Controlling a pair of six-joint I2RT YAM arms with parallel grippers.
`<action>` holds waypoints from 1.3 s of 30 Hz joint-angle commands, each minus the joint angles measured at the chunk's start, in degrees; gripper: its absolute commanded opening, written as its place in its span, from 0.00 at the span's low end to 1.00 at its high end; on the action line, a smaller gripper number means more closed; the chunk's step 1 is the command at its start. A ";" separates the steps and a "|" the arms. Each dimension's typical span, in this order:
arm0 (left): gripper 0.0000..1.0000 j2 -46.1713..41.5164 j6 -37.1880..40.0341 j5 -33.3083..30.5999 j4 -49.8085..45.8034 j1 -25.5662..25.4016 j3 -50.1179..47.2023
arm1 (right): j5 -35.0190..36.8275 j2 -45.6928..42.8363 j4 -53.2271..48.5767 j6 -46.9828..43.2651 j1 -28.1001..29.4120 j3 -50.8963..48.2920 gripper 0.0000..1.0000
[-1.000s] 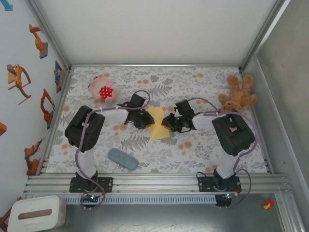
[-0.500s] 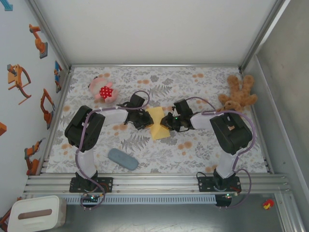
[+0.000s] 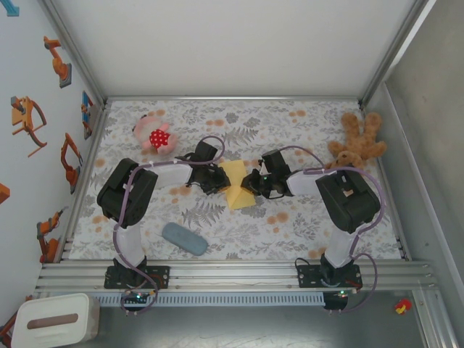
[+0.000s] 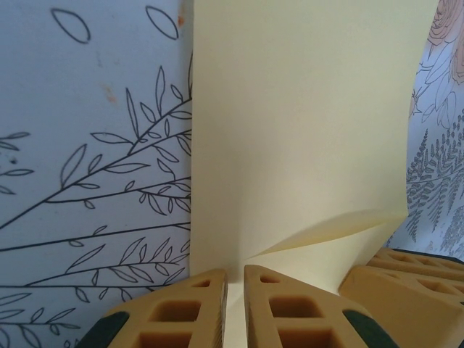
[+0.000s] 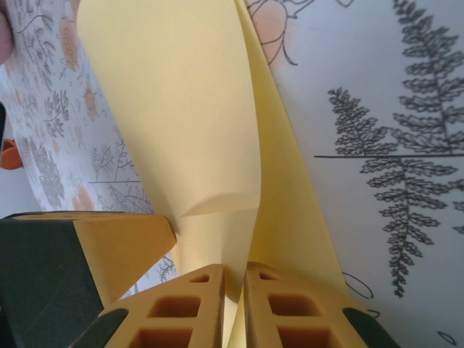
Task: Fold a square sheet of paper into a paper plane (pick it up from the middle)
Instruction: Turn over the paper at the center of the table.
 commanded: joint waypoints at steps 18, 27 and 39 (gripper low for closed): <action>0.21 -2.69 -1.44 -1.07 -1.32 0.02 -1.37 | -2.34 0.91 6.42 0.14 1.58 -1.14 0.07; 0.45 -17.05 -2.15 -0.97 3.68 3.53 -6.14 | -0.10 -4.38 6.17 -5.90 1.39 1.39 0.00; 0.94 -34.37 -7.82 6.32 20.02 7.35 -14.61 | -8.31 -12.70 14.23 -5.60 -0.88 10.46 0.00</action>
